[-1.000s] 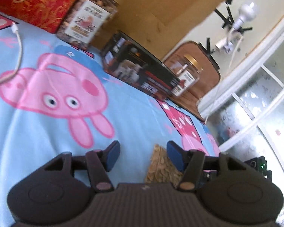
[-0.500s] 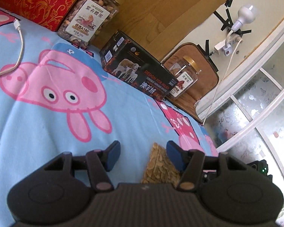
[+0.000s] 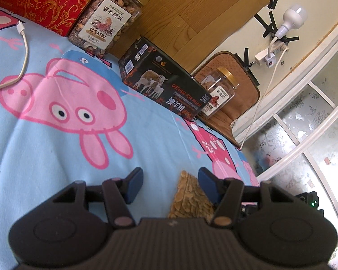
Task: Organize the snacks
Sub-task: 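Close the right tool on the seed bag edge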
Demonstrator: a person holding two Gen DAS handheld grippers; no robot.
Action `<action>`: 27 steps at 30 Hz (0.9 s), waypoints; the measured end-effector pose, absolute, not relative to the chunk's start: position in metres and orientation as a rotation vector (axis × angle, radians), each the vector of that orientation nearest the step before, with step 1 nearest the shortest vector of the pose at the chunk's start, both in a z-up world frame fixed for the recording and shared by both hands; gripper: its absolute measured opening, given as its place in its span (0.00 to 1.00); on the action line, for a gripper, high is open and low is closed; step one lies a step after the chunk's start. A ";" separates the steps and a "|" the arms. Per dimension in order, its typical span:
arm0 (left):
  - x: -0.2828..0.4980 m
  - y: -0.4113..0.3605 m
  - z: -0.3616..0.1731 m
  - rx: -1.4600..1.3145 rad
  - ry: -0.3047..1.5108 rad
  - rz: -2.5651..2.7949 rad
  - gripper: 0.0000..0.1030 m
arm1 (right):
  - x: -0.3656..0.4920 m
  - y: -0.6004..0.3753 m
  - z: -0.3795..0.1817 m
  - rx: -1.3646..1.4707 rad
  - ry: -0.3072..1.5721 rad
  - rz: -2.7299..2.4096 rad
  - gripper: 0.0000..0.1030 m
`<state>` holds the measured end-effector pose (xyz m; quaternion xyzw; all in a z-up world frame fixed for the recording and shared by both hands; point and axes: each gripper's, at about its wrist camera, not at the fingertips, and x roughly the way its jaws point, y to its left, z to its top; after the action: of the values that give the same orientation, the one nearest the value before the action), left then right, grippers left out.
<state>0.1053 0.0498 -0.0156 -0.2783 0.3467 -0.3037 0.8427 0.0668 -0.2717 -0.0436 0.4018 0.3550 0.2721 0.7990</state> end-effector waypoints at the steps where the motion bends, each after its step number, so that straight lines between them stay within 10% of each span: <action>1: 0.105 0.049 -0.015 -0.588 0.732 -0.641 0.54 | 0.067 -0.272 -0.044 0.863 0.762 0.584 0.15; 27: 0.106 0.050 -0.016 -0.589 0.733 -0.643 0.54 | 0.066 -0.271 -0.042 0.845 0.757 0.590 0.19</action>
<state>0.1055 0.0502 -0.0157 -0.2788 0.3469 -0.3044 0.8422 0.0663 -0.2709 -0.0421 0.3941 0.3534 0.2755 0.8024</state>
